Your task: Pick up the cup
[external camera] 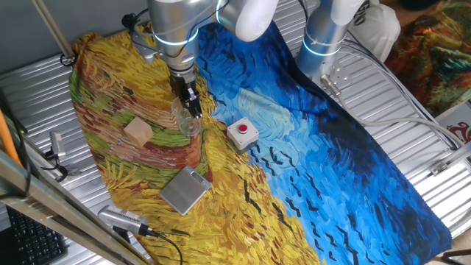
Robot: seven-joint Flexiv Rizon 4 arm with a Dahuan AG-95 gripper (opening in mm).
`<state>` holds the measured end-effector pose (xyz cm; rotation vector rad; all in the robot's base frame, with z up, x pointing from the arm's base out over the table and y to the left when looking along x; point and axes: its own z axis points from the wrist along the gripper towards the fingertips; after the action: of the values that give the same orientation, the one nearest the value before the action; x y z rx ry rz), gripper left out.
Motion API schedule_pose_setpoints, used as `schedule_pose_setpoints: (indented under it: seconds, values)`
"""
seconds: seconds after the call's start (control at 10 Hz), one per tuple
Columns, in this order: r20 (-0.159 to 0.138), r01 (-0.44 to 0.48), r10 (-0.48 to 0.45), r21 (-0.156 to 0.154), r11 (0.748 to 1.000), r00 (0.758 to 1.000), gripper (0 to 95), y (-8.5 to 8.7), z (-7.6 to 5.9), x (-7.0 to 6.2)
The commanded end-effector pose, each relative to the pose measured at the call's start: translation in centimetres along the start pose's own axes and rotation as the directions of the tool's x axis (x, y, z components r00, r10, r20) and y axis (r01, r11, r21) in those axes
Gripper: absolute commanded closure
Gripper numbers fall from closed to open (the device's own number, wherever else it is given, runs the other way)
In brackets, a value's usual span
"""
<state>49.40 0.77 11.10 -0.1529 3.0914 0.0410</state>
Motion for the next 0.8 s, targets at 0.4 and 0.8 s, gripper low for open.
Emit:
schedule_pose_setpoints:
  seconds: [0.4,0.8]
  values:
    - [0.001,0.003,-0.003,0.001,1.000,1.000,0.0,-0.11,0.20,0.02]
    - [0.005,0.008,-0.008,0.001,1.000,1.000,0.0,-0.24,0.67,0.24]
